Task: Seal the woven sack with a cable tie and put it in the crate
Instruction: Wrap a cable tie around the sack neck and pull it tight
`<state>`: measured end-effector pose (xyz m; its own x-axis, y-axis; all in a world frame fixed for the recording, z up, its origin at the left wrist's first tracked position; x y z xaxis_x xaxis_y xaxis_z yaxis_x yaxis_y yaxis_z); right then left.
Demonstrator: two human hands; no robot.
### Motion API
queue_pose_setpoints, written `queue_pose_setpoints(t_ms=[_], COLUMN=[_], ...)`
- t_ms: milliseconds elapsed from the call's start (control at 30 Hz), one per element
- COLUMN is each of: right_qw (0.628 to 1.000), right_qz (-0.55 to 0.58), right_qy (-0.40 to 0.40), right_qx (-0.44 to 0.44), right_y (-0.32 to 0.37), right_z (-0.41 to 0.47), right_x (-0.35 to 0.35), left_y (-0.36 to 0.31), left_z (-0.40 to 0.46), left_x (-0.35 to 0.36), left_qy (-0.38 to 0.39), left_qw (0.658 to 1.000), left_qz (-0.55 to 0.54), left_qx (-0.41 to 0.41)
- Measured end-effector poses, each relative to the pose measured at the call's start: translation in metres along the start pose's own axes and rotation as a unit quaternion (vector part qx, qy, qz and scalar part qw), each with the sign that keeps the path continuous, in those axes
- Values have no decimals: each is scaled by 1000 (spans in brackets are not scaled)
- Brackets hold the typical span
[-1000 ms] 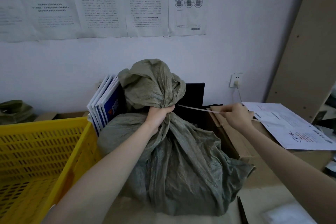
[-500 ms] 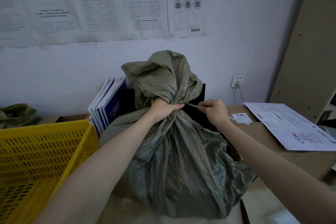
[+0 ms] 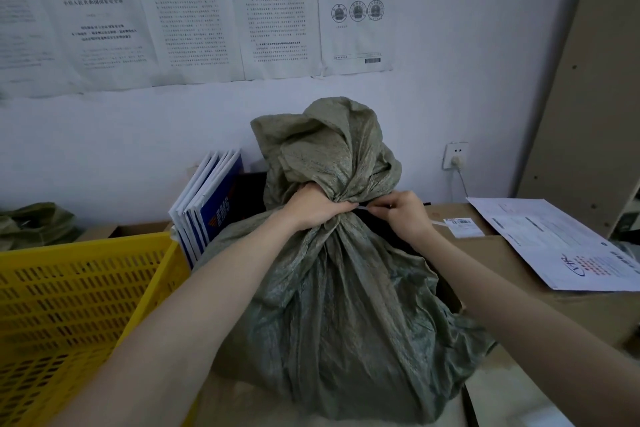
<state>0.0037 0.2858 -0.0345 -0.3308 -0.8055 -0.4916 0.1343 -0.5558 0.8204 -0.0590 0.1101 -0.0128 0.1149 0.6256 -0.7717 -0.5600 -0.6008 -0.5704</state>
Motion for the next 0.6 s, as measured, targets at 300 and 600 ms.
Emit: queue_pose_setpoints(t_ms=[300, 600], right_qw=[997, 988], right_qz=[-73, -153], right_qy=[-9, 6], right_qx=[-10, -24], right_y=[20, 29], right_z=[2, 6], right_x=[7, 4], left_y=[0, -10], left_z=[-1, -4], left_x=[-9, -18], left_qy=[5, -54], left_qw=[982, 935], left_qz=[184, 343], left_qx=[34, 66])
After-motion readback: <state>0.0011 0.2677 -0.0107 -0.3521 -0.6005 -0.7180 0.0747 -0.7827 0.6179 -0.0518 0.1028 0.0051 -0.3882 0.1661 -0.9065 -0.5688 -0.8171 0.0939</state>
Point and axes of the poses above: each hand's wrist, its own z-axis towards the middle knuckle, its own x-axis out of the palm, y = z × x, the point moved 2 cm from there along z, towards the middle knuckle, and after that the axes turned 1 degree about x, right-handed, at the moved point
